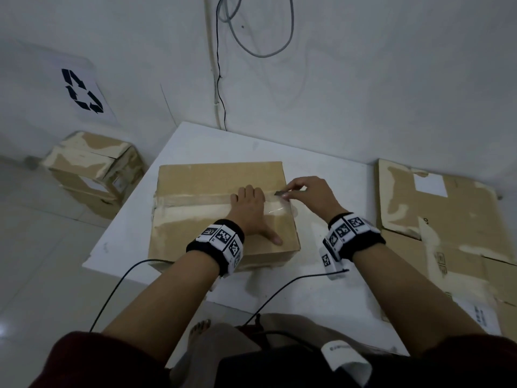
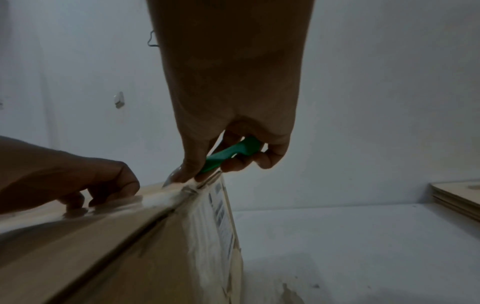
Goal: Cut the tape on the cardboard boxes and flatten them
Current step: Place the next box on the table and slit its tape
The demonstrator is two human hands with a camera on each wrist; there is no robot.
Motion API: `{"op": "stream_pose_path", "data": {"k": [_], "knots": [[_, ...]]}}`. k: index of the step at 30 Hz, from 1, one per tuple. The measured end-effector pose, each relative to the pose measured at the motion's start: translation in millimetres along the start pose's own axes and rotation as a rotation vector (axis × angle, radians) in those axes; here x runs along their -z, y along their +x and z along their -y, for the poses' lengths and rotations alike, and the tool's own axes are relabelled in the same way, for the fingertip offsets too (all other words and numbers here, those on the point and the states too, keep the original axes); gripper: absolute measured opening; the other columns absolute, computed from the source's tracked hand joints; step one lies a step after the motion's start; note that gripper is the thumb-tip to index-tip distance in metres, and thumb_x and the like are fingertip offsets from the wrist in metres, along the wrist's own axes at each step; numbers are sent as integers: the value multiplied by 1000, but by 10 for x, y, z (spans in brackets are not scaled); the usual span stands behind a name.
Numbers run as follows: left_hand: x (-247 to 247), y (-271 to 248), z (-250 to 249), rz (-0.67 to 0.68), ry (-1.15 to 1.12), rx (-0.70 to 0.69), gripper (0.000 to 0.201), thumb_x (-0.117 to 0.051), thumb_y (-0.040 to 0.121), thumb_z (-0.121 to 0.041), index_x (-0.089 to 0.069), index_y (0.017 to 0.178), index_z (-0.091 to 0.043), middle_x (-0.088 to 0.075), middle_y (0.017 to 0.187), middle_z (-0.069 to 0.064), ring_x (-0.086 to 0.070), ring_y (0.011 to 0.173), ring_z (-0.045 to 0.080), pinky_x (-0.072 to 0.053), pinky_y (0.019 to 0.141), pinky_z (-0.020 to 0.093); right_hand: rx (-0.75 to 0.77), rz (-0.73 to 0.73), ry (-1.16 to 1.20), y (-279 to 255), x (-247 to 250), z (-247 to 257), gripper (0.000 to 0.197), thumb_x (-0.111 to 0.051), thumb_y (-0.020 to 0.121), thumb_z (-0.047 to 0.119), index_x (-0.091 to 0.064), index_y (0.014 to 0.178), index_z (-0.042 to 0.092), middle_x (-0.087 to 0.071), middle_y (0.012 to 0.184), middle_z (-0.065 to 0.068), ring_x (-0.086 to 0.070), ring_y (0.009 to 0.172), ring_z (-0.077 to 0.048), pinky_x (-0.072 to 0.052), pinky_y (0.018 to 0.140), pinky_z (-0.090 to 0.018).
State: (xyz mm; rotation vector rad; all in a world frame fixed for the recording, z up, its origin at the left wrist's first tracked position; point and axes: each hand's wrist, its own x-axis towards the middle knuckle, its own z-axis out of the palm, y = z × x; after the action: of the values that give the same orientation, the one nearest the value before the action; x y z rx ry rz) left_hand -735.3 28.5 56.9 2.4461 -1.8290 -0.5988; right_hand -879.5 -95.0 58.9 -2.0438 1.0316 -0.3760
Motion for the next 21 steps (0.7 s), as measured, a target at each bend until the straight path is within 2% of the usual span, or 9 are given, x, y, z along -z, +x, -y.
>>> {"op": "stream_pose_path", "data": {"k": [2, 4, 7, 10, 13, 16, 21], "knots": [[1, -13, 1, 0, -7, 4, 114, -79, 41, -74, -37, 126, -11, -36, 122, 8, -34, 114, 26, -31, 99, 42, 39, 75, -23, 79, 10, 91, 15, -84, 71, 21, -77, 84, 25, -68, 71, 7, -57, 70, 6, -35, 63, -7], [4, -29, -2, -2, -19, 8, 113, -80, 42, -73, -36, 126, -11, -37, 122, 8, -34, 114, 26, -31, 100, 42, 78, 139, -53, 145, 32, 155, 11, -84, 71, 17, -78, 80, 20, -71, 74, 5, -58, 70, 5, -36, 63, -8], [3, -45, -17, 0, -47, 11, 111, -83, 43, -69, -36, 124, -11, -37, 122, 7, -34, 114, 25, -31, 99, 41, 88, 248, -158, 212, 69, 194, 10, -84, 70, 22, -79, 77, 27, -73, 78, 11, -62, 79, 1, -40, 69, -19], [-5, -53, -9, 4, -119, 8, 107, -86, 42, -65, -36, 121, -12, -35, 119, 5, -33, 111, 23, -32, 95, 37, 84, 313, -252, 247, 108, 211, 9, -83, 70, 25, -78, 76, 30, -72, 75, 13, -65, 82, -3, -48, 80, -30], [-14, -55, 16, -5, -151, -22, 106, -87, 40, -63, -37, 117, -13, -34, 115, 3, -33, 107, 21, -31, 91, 35, 77, 306, -330, 259, 196, 216, 8, -83, 71, 26, -78, 75, 30, -72, 77, 12, -64, 85, -6, -49, 85, -35], [-20, -47, 24, -19, -173, -43, 103, -88, 38, -62, -37, 114, -14, -33, 112, 1, -31, 102, 18, -29, 88, 34, 56, 278, -303, 247, 256, 158, 9, -84, 69, 30, -77, 73, 33, -71, 77, 9, -63, 86, -12, -49, 84, -37], [-27, -34, 44, -51, -200, -61, 103, -89, 36, -62, -37, 112, -15, -33, 109, -2, -29, 99, 16, -27, 86, 32, 62, 183, -297, 193, 156, 40, 9, -82, 71, 31, -73, 71, 36, -70, 83, 14, -61, 85, -6, -49, 82, -35]]}}
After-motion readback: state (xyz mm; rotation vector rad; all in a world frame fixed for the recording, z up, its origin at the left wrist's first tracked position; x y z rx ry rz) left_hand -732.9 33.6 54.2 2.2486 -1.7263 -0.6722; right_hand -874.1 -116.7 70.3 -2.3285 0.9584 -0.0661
